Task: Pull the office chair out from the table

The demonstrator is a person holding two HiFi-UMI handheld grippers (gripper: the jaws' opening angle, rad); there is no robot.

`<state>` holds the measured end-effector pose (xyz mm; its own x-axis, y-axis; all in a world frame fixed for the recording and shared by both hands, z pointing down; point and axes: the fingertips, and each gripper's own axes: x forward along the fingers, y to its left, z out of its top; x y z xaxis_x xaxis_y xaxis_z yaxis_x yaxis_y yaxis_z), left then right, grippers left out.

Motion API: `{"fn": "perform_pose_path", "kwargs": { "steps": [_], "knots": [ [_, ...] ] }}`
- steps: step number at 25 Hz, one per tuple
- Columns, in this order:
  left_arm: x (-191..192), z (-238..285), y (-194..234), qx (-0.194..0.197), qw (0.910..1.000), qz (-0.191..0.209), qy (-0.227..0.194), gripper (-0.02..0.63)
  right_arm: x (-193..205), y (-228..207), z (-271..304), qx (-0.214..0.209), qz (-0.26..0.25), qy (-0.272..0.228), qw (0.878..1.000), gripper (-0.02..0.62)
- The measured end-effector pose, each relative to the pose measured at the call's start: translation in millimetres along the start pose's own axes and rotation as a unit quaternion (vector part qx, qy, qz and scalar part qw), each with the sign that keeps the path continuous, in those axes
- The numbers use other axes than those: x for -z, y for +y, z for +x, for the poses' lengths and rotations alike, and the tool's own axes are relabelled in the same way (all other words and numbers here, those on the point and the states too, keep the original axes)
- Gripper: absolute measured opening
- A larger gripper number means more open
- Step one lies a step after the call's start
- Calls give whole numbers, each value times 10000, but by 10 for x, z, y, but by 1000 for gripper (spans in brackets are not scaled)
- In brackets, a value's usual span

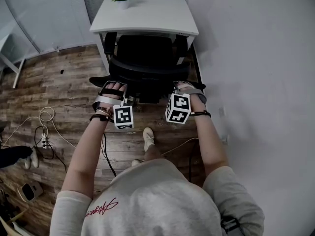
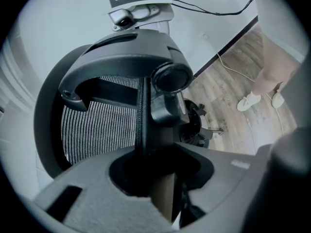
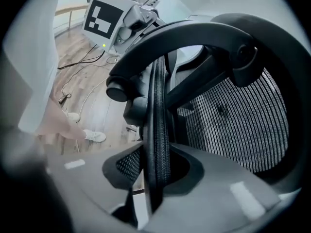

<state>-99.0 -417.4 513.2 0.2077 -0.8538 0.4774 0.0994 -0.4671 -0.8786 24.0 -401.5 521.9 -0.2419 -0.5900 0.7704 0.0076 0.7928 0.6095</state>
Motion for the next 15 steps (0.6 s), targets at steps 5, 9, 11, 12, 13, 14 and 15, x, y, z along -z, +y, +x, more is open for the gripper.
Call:
{"fn": "perform_pose_path", "kwargs": {
  "steps": [5, 9, 11, 12, 13, 14, 15],
  "knots": [
    [-26, -80, -16, -22, 10000, 4, -26, 114, -15, 57, -70, -32, 32, 15, 10000, 95],
    [-50, -205, -120, -71, 10000, 12, -25, 115, -43, 210, -134, -3, 33, 20, 10000, 95],
    [-53, -248, -146, -70, 10000, 8, -34, 115, -60, 254, -160, -27, 51, 33, 10000, 95],
    [-48, -276, -157, -76, 10000, 13, -39, 115, -77, 274, -178, -25, 56, 39, 10000, 95],
    [-42, -305, -169, -82, 10000, 23, -44, 115, -96, 296, -196, -11, 56, 43, 10000, 95],
    [-36, -331, -182, -85, 9999, 35, -49, 115, -112, 319, -212, 6, 57, 46, 10000, 95],
    [-34, -353, -195, -81, 9999, 43, -55, 115, -123, 341, -224, 16, 62, 48, 10000, 95]
  ]
}}
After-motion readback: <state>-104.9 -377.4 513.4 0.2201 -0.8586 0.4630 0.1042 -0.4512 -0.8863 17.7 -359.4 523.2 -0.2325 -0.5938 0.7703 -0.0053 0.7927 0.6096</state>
